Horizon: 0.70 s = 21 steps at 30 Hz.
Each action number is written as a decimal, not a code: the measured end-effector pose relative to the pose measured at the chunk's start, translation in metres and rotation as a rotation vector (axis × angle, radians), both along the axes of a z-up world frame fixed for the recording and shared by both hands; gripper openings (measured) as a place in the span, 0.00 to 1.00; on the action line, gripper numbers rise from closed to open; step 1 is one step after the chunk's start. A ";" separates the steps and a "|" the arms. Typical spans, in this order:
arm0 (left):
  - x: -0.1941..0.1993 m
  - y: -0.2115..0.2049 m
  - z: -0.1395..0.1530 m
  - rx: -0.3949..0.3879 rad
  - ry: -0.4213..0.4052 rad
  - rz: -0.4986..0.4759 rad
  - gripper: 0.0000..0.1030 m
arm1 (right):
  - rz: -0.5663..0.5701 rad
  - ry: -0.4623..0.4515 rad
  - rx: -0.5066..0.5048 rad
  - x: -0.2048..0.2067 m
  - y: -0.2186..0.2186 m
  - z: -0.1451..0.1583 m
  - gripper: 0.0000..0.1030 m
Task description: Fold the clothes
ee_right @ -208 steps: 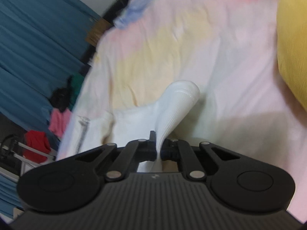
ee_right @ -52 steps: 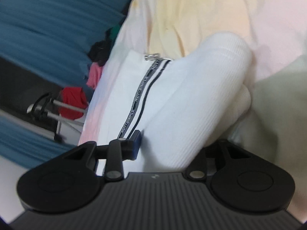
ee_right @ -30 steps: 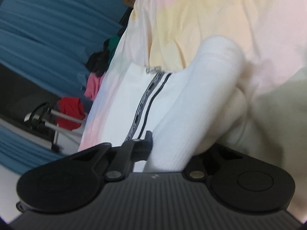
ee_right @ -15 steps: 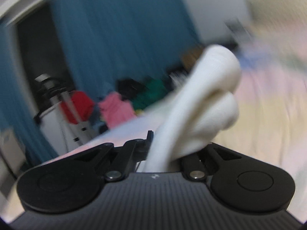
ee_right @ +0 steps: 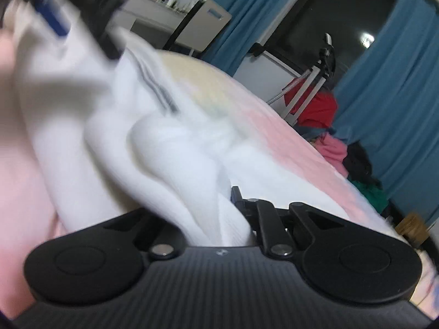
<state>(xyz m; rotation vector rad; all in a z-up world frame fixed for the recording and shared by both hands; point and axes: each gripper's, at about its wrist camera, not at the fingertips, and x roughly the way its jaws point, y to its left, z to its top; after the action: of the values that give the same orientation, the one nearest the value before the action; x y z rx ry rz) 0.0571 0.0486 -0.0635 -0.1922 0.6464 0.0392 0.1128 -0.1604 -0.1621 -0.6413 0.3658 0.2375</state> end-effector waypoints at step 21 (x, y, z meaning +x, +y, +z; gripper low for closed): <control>-0.007 -0.012 0.002 0.002 -0.040 -0.068 0.88 | -0.042 0.257 0.365 -0.029 -0.018 0.064 0.51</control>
<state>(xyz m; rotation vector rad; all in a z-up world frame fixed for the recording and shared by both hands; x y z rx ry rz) 0.0496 0.0369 -0.0616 -0.1686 0.6129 -0.0289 0.0837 -0.1781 -0.0984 -0.2428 0.5661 0.3386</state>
